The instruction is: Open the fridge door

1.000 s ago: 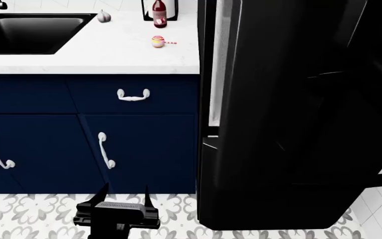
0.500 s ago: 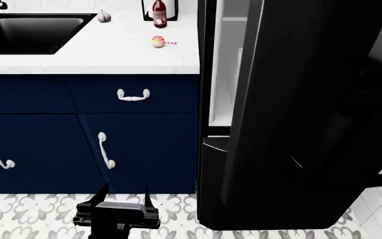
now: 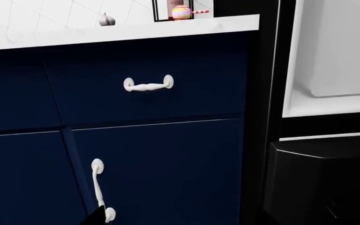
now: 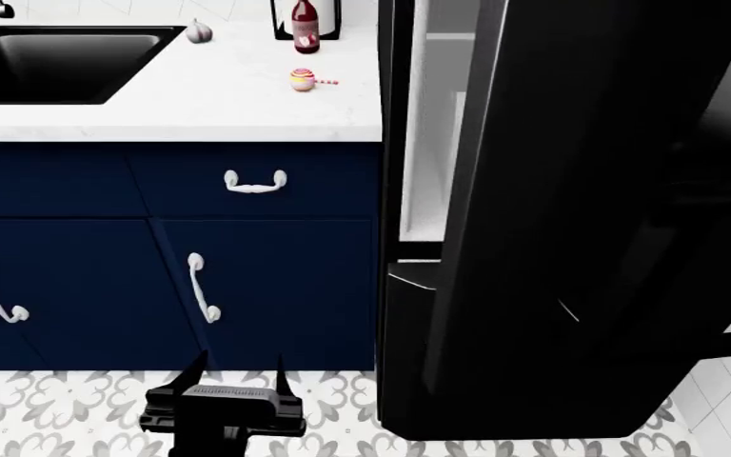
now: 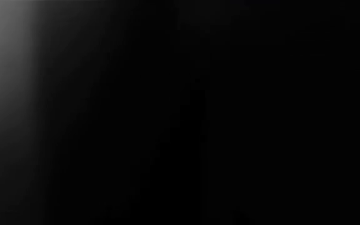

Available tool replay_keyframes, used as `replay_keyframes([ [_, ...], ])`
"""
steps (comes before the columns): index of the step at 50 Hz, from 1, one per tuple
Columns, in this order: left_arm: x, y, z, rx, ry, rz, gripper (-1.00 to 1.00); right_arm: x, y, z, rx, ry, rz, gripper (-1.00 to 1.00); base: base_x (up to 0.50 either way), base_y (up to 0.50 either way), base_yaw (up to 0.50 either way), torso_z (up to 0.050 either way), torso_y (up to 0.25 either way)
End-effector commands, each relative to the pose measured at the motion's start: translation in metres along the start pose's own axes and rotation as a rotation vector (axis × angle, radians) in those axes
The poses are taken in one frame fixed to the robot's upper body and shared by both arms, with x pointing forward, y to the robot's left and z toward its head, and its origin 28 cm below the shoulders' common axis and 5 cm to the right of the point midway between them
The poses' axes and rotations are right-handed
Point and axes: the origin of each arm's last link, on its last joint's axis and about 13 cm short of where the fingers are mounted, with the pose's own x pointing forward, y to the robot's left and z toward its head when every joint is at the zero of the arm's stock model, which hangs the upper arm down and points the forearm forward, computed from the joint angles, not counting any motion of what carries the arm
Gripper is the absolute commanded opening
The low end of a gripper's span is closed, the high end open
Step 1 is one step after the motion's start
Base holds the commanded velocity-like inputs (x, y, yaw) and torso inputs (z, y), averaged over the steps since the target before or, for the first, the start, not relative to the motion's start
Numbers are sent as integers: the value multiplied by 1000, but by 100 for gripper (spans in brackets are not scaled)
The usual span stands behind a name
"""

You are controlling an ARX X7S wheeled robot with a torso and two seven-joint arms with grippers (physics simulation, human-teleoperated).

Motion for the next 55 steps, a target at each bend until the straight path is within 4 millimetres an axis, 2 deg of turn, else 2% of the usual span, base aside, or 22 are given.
replay_keyframes([
  [1,0,0,0,0,1,2,100,5,0,-7,2,38,-16,100,0,0,0,0,0],
  [18,0,0,0,-1,0,1,100,-5,3,-1,-11,36,-32,100,0,0,0,0,0],
  [32,0,0,0,3,1,0,100,-31,6,10,-23,-17,-20,100,0,0,0,0,0],
  [41,0,0,0,2,2,-3,100,-37,17,8,-39,-13,30,100,0,0,0,0,0],
  [55,0,0,0,2,5,-8,100,-47,20,16,-52,-50,23,100,0,0,0,0,0],
])
